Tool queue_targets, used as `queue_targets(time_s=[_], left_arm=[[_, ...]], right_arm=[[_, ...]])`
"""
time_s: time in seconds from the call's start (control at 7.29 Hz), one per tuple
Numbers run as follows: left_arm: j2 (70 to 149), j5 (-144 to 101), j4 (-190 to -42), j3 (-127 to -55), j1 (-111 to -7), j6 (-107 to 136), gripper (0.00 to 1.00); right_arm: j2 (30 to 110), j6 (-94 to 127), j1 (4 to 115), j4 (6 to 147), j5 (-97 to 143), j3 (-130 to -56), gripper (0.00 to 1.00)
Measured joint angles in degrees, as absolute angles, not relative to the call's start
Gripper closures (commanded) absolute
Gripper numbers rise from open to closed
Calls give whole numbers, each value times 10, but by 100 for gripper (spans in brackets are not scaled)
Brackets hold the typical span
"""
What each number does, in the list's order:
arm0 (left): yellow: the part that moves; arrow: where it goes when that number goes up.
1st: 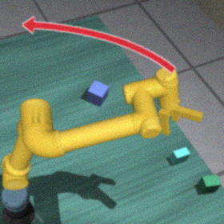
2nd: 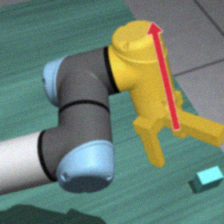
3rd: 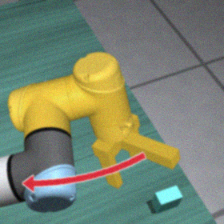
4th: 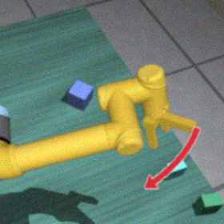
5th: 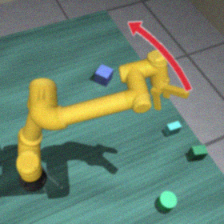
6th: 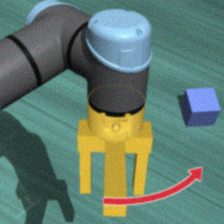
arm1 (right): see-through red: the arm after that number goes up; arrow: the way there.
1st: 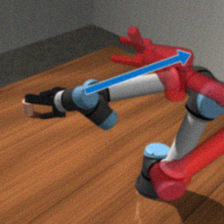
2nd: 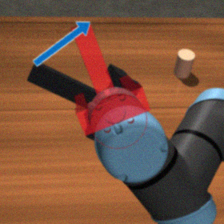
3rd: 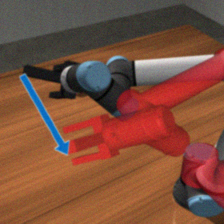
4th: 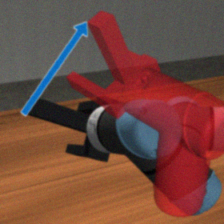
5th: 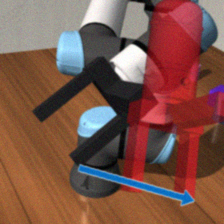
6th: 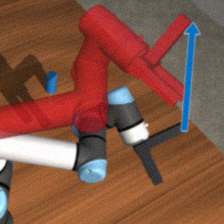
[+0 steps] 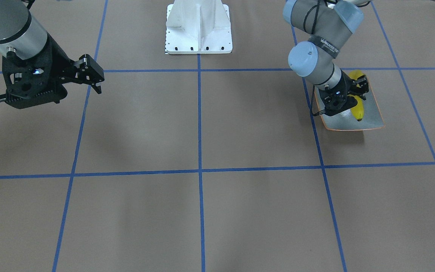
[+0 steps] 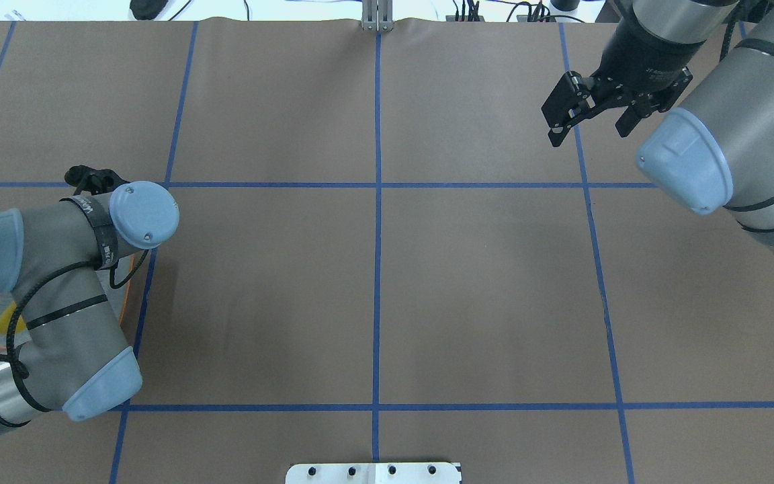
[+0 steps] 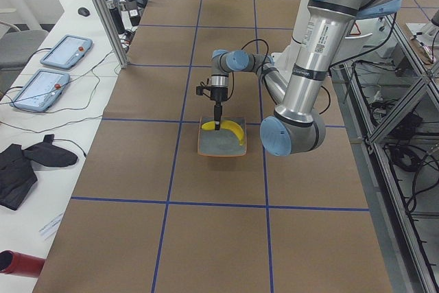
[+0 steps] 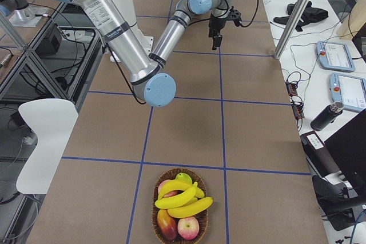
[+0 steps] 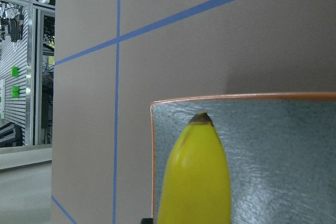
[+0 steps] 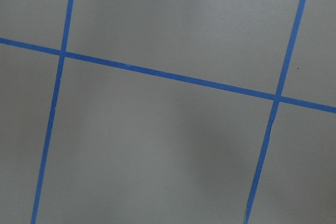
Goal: Transfer all bananas from basket to plate
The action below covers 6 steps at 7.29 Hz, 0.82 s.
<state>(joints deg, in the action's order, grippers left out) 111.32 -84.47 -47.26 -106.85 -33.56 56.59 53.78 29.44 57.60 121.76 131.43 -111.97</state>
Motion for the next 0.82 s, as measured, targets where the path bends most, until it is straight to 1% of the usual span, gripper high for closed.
queue_targets(time_s=[0.69,0.82], left_arm=[[1150,-797,-468,-1043,-353,531,100],[1153,-790,-470,-1039,-355,531,71]], right_arm=[[542,294,577,1217,1314,-1120,1],[543,294,577,1215,1314,-1120,1]])
